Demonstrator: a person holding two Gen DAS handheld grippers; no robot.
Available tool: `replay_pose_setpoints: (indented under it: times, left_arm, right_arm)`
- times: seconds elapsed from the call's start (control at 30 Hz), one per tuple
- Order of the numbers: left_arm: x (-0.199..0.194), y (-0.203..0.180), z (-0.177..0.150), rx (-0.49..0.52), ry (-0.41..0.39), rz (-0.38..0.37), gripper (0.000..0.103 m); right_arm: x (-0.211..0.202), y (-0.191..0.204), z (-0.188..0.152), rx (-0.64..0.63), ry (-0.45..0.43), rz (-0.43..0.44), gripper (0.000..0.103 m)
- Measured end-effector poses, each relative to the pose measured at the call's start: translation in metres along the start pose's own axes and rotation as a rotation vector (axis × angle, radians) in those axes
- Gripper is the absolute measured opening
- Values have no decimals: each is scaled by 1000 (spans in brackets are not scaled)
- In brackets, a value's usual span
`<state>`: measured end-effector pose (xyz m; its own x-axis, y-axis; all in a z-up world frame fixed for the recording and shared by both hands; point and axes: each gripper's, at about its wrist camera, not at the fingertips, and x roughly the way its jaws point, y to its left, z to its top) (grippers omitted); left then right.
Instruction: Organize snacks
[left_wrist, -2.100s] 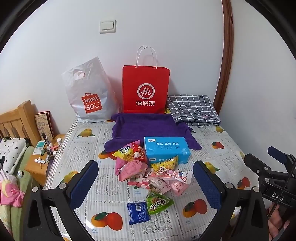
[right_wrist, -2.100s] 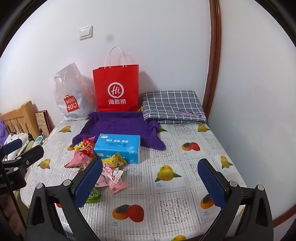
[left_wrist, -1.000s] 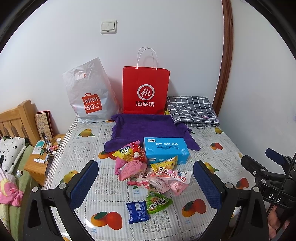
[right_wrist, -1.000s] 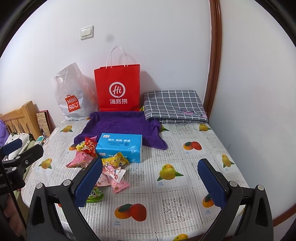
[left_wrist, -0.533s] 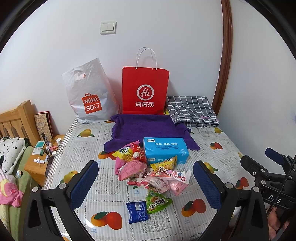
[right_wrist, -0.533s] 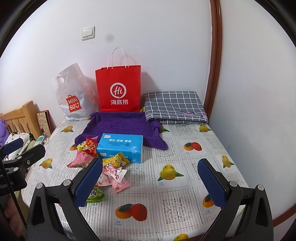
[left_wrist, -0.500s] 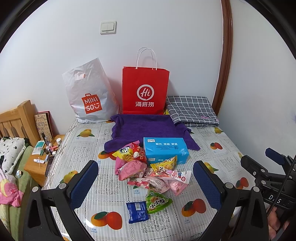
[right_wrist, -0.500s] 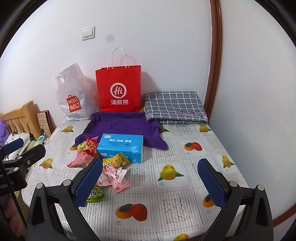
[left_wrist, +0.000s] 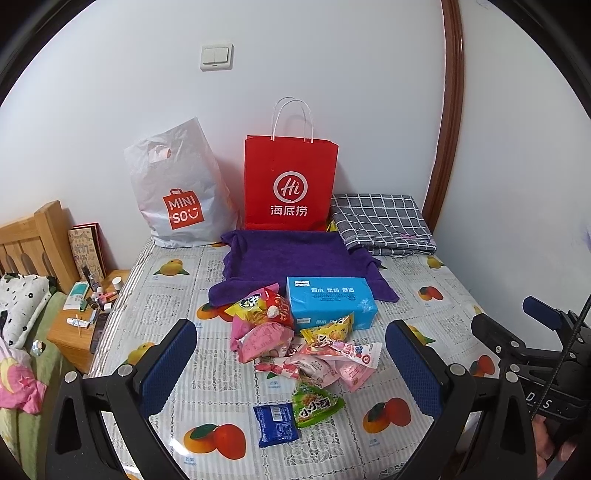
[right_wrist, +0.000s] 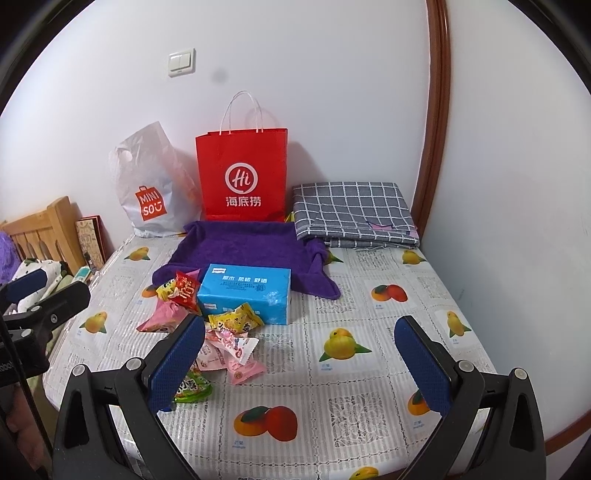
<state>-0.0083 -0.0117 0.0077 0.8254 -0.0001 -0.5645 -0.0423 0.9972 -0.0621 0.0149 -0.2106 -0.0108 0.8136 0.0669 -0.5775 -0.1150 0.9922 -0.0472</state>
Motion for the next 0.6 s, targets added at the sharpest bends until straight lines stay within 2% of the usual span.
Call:
replay_pose_setpoints:
  times: [0.6]
  left_arm:
    - [16,6,-8,-3,40,-14,103]
  right_arm:
    - [-3,-4,-3,35,-36,67,101]
